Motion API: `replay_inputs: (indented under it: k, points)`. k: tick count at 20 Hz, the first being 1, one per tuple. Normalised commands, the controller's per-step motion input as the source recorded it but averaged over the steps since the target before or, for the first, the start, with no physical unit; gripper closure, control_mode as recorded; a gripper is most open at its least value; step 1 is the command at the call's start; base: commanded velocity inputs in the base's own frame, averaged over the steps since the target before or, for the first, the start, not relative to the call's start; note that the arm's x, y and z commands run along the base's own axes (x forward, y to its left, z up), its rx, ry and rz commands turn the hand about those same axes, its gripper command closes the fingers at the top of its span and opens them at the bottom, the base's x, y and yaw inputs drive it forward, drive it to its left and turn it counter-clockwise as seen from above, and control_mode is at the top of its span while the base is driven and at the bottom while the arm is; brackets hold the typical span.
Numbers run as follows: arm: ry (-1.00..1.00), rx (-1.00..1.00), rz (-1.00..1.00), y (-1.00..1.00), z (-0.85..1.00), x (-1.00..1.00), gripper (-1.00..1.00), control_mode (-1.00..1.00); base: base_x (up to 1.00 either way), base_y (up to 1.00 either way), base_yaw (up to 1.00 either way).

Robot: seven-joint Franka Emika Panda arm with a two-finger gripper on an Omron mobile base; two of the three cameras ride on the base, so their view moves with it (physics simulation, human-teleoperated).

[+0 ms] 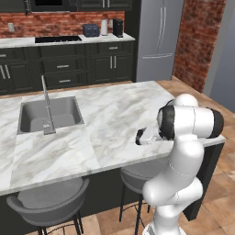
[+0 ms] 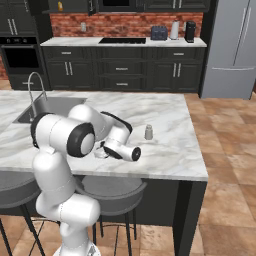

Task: The dining table condiment station is running low on shaker. Refill the condiment station by opening the cabinet and taking the shaker from the cabinet and placing it on the dining table.

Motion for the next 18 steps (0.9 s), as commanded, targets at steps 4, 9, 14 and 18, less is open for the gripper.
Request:
replay_inputs:
  k: [4,9,14,18]
  points:
    - [0.00,0.00,0.00,0.01,0.28,-0.04,-1.00,-1.00,0.00,0.00,0.00]
    - [0.00,0.00,0.00,0.00,0.50,-0.05,-1.00,-1.00,0.00,0.00,0.00]
    - [0.00,-0.02,0.00,0.00,0.64,-0.21,-1.00,-1.00,0.00,0.00,0.00]
    - [0.00,-0.02,0.00,0.03,0.73,-0.22,-1.00,-1.00,0.00,0.00,0.00]
